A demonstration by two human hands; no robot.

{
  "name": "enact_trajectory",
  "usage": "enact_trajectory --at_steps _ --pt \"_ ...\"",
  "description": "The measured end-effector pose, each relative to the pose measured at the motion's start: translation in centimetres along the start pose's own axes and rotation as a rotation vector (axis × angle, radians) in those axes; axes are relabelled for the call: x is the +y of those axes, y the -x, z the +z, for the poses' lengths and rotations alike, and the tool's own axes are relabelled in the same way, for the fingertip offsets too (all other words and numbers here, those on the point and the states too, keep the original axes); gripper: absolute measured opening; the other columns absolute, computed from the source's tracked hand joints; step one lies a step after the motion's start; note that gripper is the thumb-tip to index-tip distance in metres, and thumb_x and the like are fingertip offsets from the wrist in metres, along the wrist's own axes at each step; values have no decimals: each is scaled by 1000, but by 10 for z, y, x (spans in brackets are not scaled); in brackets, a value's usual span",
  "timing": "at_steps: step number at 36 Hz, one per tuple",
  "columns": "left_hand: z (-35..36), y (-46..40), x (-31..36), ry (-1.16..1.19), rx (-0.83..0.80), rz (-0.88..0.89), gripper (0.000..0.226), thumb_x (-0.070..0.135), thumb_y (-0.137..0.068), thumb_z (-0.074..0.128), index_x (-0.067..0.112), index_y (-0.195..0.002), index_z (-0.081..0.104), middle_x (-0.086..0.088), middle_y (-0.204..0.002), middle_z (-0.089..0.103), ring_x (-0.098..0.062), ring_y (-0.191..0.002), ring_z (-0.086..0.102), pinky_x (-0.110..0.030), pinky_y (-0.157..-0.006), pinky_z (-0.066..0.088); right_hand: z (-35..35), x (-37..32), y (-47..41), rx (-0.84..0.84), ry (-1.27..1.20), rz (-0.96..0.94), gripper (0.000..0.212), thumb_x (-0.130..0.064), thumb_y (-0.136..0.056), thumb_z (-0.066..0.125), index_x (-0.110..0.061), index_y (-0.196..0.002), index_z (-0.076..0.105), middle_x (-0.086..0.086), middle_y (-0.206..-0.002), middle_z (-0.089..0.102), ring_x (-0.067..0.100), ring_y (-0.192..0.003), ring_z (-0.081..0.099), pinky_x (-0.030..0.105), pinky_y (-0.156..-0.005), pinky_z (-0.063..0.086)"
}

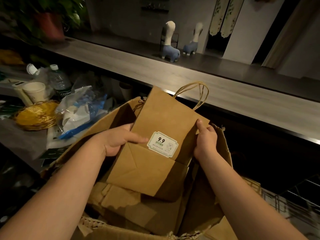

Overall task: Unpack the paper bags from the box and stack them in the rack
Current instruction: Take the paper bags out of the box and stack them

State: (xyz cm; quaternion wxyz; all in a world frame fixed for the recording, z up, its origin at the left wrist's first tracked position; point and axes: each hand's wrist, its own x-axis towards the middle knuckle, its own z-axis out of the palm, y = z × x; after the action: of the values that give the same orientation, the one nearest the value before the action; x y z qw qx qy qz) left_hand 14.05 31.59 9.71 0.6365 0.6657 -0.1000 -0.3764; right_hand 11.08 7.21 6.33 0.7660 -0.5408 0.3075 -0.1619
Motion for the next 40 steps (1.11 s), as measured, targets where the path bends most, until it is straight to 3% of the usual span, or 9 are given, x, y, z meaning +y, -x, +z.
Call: enact_trajectory --at_steps 4,9,11,17,21,24,29,34,40 --pt "-1 -7 -4 -169 133 -112 37 5 -84 70 15 -119 64 -4 -110 73 -25 -107 67 -48 -101 47 0 0 1 9 77 -1 12 -35 -96 58 -23 -93 58 4 -99 65 24 -94 63 47 -90 52" --pt "-2 -7 0 -107 272 -104 26 -2 -83 66 11 -106 66 -10 -94 75 -29 -95 69 -43 -83 54 1 3 -3 -29 -81 179 31 -47 -97 48 -22 -100 66 7 -102 70 28 -97 66 48 -93 50" --pt "-3 -4 1 -55 366 -94 20 -3 -81 65 9 -96 62 -15 -89 72 -33 -90 67 -47 -85 53 -2 8 -7 -21 65 275 30 -40 -99 44 -16 -98 62 9 -101 69 27 -93 65 45 -92 51" --pt "-45 -23 -23 -80 474 -169 92 30 -6 77 14 -96 72 -16 -114 66 -41 -109 59 -59 -98 43 -11 27 0 -204 783 418 32 -20 -101 42 -4 -124 56 15 -118 57 31 -101 54 41 -92 46" --pt "-55 -23 -32 -40 491 -202 91 28 -2 75 13 -92 74 -15 -120 63 -41 -116 55 -58 -99 41 -7 31 2 -271 982 407 46 -20 -103 41 -7 -146 35 15 -146 38 33 -135 36 39 -108 37" --pt "-49 -15 -26 -5 498 -230 86 23 -13 77 11 -98 71 -16 -117 65 -41 -112 58 -58 -98 43 -7 35 -1 -240 1023 435 58 -33 -101 45 -10 -152 28 15 -152 33 33 -138 33 41 -112 35" --pt "-23 -3 -8 46 486 -226 54 12 -41 68 4 -94 68 -17 -93 70 -35 -86 65 -52 -92 49 -9 38 -5 -210 954 447 51 -25 -100 48 -7 -147 36 17 -143 45 34 -127 47 40 -102 45" --pt "-28 -8 -13 -22 516 -208 71 16 -23 70 7 -93 69 -21 -113 66 -41 -105 60 -58 -98 44 -8 39 -3 -164 943 522 50 -29 -91 61 -12 -137 46 14 -126 53 32 -108 57 34 -61 52" --pt "-47 -16 -30 -92 519 -177 100 29 3 71 14 -96 70 -14 -129 58 -41 -123 49 -59 -102 38 -7 45 2 -210 1010 540 45 -26 -96 54 -11 -138 45 13 -122 55 26 -92 59 30 -65 53"
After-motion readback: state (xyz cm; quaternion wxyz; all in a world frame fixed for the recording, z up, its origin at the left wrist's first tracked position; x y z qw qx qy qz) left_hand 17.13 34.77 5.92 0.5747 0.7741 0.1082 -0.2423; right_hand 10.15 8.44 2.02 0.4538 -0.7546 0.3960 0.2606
